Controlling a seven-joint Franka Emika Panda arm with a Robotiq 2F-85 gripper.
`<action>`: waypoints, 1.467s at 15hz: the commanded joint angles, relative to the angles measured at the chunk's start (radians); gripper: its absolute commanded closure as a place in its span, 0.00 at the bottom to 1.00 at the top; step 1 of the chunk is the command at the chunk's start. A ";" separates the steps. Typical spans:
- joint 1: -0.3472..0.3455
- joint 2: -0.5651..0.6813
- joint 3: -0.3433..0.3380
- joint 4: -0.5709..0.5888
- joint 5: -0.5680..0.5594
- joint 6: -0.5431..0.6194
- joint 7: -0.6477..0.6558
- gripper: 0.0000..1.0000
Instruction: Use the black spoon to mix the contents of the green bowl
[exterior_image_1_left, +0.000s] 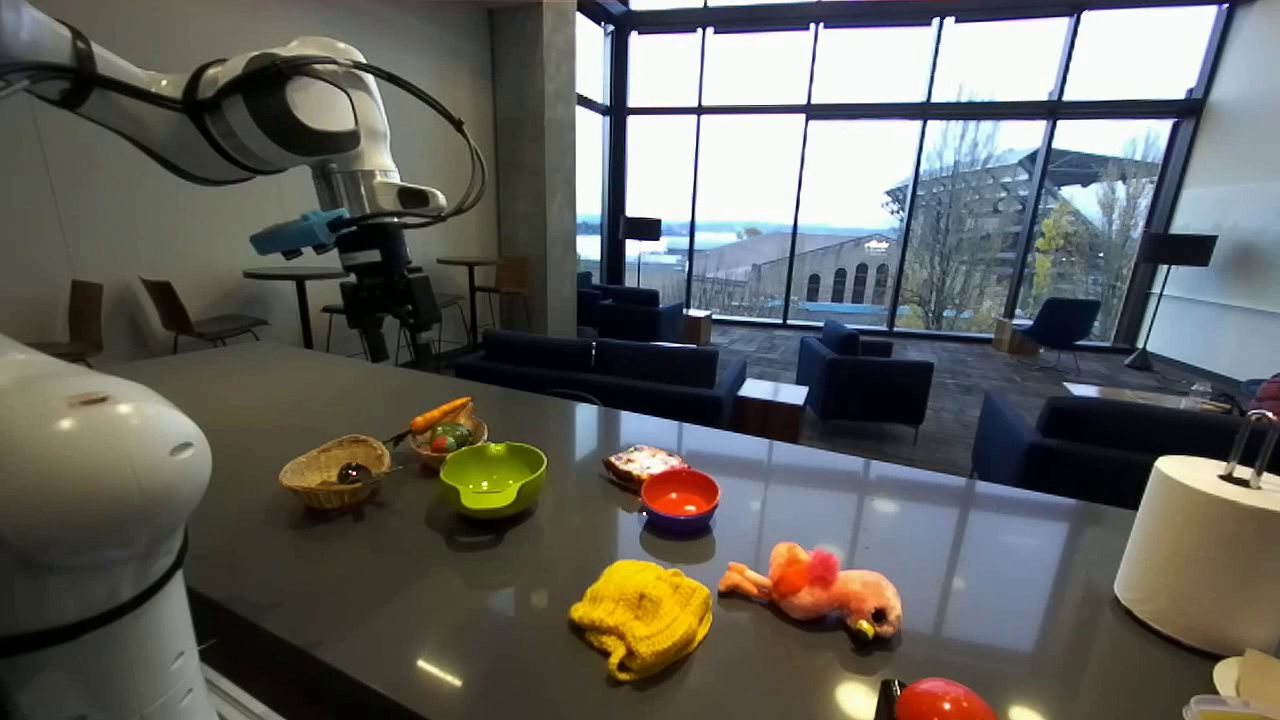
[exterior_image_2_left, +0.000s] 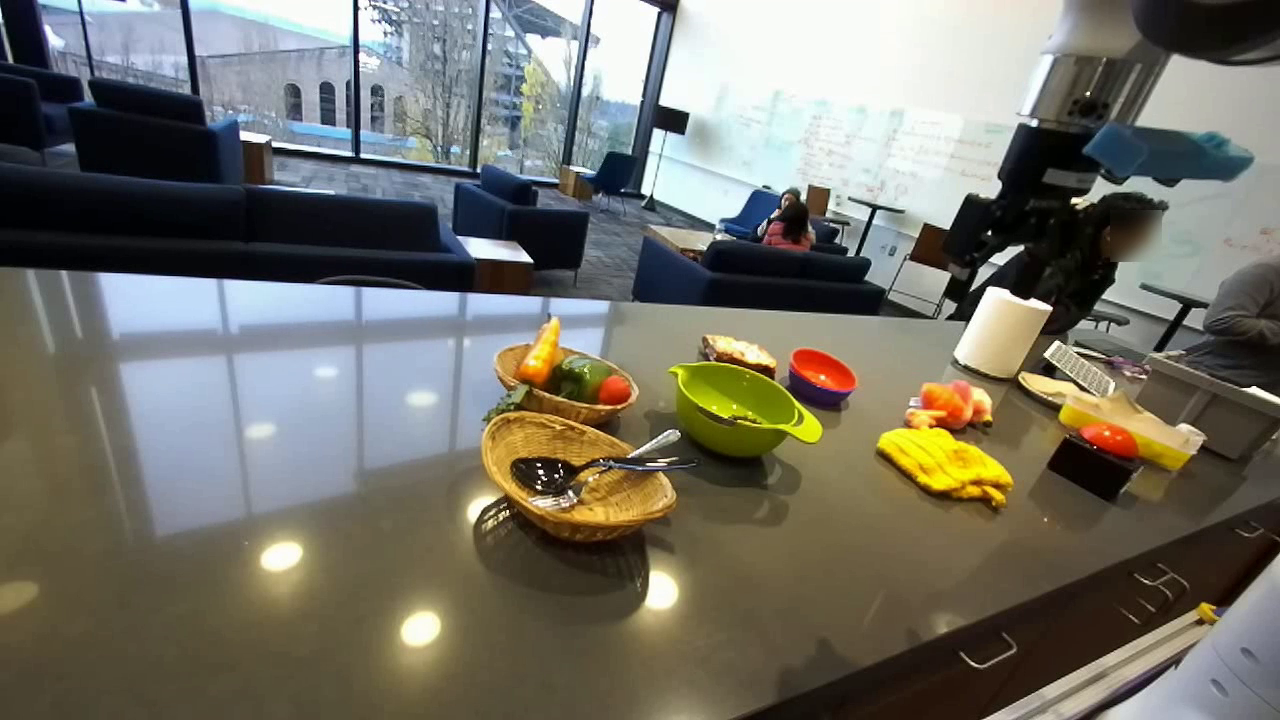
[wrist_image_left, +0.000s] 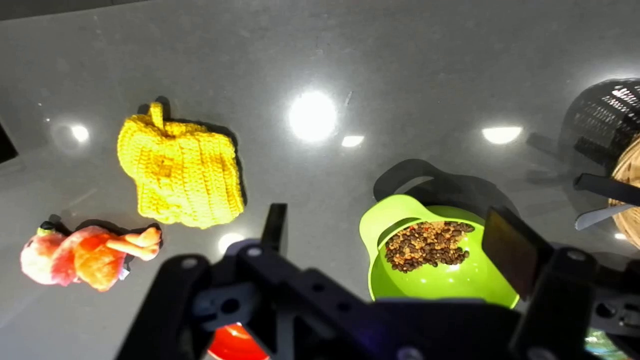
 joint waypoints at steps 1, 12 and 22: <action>0.029 0.052 -0.021 0.007 0.044 0.021 0.000 0.00; 0.097 0.255 -0.008 -0.012 0.148 0.298 -0.001 0.00; 0.172 0.442 -0.029 -0.024 0.307 0.525 -0.030 0.00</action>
